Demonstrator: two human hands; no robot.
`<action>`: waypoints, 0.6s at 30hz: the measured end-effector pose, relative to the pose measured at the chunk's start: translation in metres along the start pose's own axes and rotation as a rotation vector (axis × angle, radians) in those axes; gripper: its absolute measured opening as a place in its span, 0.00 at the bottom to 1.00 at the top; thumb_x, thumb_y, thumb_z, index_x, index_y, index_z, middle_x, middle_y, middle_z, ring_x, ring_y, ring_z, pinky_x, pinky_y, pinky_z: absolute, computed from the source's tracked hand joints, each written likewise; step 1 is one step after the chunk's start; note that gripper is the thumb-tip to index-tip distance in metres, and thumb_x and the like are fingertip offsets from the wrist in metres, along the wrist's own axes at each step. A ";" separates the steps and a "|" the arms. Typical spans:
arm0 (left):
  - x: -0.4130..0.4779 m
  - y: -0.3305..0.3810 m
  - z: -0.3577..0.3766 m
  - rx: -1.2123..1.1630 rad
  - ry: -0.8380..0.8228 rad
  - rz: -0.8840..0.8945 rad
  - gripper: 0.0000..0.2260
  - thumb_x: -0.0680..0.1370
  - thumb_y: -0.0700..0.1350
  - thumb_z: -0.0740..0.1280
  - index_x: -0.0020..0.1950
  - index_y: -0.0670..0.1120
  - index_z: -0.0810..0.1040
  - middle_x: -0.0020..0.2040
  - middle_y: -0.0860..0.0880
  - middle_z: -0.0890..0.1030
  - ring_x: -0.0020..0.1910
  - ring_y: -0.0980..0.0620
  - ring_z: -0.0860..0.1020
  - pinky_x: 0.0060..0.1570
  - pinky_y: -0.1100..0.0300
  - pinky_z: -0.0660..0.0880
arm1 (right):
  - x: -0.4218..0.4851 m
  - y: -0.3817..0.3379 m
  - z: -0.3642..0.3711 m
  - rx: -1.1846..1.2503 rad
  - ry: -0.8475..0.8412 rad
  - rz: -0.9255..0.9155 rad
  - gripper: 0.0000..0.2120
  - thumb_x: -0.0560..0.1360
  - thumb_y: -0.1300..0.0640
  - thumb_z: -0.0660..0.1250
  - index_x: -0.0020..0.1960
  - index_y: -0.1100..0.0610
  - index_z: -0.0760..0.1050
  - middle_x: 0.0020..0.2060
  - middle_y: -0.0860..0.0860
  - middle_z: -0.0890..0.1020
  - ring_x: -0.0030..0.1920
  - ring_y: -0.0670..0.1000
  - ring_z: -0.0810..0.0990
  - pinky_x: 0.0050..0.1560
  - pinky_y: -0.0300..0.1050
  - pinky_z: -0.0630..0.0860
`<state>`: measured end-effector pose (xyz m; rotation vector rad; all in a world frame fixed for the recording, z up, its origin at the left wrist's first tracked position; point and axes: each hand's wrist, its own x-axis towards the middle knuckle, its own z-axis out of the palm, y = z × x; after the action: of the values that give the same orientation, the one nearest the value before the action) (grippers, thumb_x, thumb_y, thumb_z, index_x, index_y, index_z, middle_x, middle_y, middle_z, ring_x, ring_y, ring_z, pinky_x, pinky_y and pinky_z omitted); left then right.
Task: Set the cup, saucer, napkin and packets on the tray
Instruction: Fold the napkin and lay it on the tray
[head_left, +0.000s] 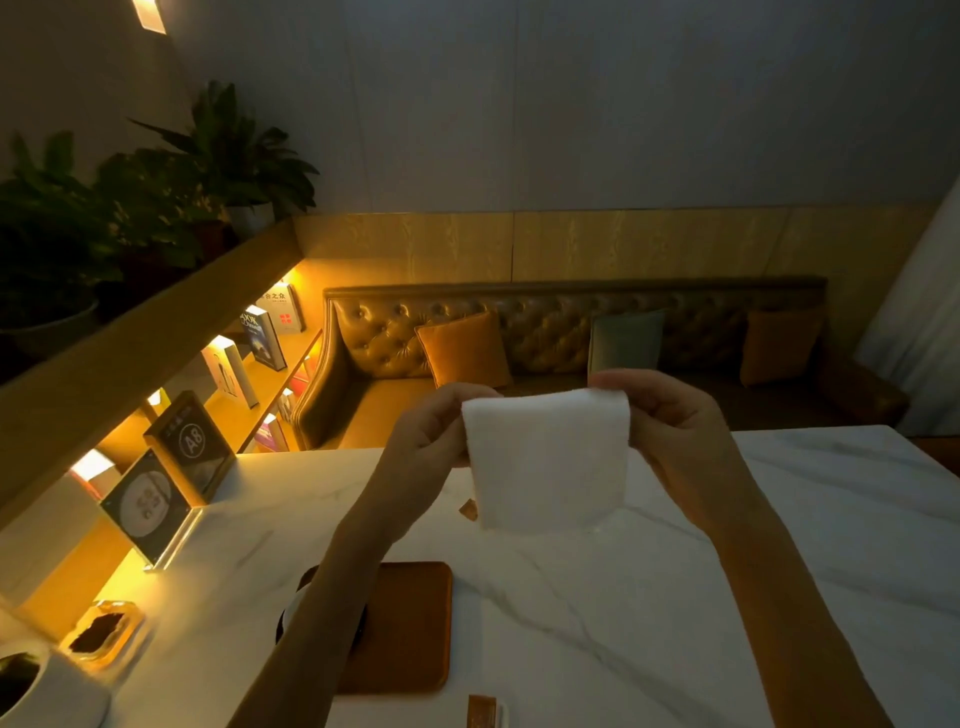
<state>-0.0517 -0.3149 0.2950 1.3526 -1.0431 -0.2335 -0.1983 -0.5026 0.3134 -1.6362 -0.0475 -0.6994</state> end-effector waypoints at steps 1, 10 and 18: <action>-0.001 0.003 0.000 -0.012 -0.015 0.045 0.09 0.80 0.39 0.62 0.55 0.50 0.77 0.50 0.57 0.82 0.51 0.53 0.82 0.41 0.63 0.80 | -0.001 -0.004 -0.001 -0.009 -0.002 -0.035 0.16 0.70 0.58 0.66 0.49 0.39 0.82 0.49 0.41 0.84 0.53 0.46 0.83 0.44 0.36 0.81; 0.002 0.023 -0.015 0.059 -0.069 0.285 0.16 0.77 0.39 0.62 0.55 0.60 0.79 0.53 0.64 0.80 0.54 0.59 0.79 0.46 0.68 0.78 | -0.008 -0.020 -0.003 -0.079 -0.051 -0.188 0.15 0.72 0.64 0.65 0.49 0.47 0.82 0.50 0.41 0.84 0.54 0.46 0.83 0.47 0.36 0.81; 0.012 0.003 -0.012 0.090 0.022 0.109 0.15 0.80 0.35 0.61 0.55 0.54 0.77 0.51 0.61 0.82 0.53 0.54 0.82 0.43 0.60 0.82 | 0.004 0.004 0.003 -0.082 0.107 0.067 0.12 0.76 0.63 0.64 0.54 0.49 0.78 0.47 0.43 0.86 0.52 0.50 0.84 0.40 0.39 0.83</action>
<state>-0.0381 -0.3139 0.3048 1.3712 -1.1168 -0.0910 -0.1922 -0.5018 0.3112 -1.6679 0.1134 -0.7445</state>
